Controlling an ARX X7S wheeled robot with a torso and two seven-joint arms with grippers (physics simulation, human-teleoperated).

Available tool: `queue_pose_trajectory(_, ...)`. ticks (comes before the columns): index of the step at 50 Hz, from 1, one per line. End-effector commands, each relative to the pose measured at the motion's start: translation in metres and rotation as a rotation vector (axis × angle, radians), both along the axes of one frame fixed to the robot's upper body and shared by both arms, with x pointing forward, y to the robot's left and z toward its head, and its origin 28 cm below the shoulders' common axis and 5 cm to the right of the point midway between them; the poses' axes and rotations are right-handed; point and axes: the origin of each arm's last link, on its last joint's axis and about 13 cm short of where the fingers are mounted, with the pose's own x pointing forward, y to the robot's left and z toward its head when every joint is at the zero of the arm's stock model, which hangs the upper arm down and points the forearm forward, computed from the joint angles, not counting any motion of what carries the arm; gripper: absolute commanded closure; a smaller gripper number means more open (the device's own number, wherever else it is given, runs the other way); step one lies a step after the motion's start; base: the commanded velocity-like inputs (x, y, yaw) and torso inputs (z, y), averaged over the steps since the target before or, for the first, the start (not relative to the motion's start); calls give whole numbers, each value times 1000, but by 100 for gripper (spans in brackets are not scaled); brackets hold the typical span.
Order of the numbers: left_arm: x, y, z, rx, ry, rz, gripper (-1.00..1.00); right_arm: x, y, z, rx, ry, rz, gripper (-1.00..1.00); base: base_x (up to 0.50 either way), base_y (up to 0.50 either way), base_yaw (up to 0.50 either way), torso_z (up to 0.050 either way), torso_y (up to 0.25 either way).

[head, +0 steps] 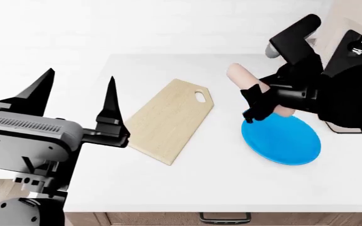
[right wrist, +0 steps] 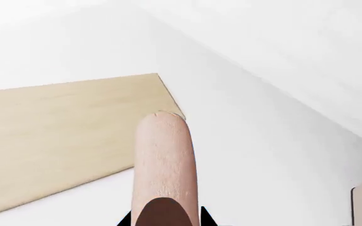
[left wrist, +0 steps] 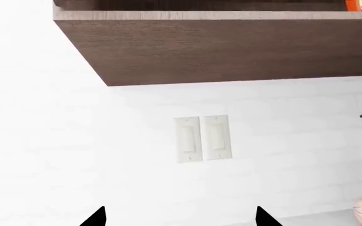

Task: Pick the sausage from the plate and place it on the cutting board. Then pick the condiment bottle from the cabinet and place it next to the cutting board.

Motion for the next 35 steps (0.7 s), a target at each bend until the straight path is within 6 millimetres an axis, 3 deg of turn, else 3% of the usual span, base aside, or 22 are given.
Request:
queue_pose_trajectory(1, -1, 2, 1, -6, -7, 3, -100, 10, 41, 3, -9, -73, 92, 100, 0, 0, 0, 0, 0)
queue_pose_trajectory(18, -4, 6, 5, -29, -12, 7, -100, 58, 93, -6, 48, -82, 159, 100, 0, 0, 0, 0, 0)
queue_pose_trajectory(35, -9, 10, 11, -52, -25, 9, -100, 100, 145, -41, 87, -55, 180, 100, 0, 0, 0, 0, 0)
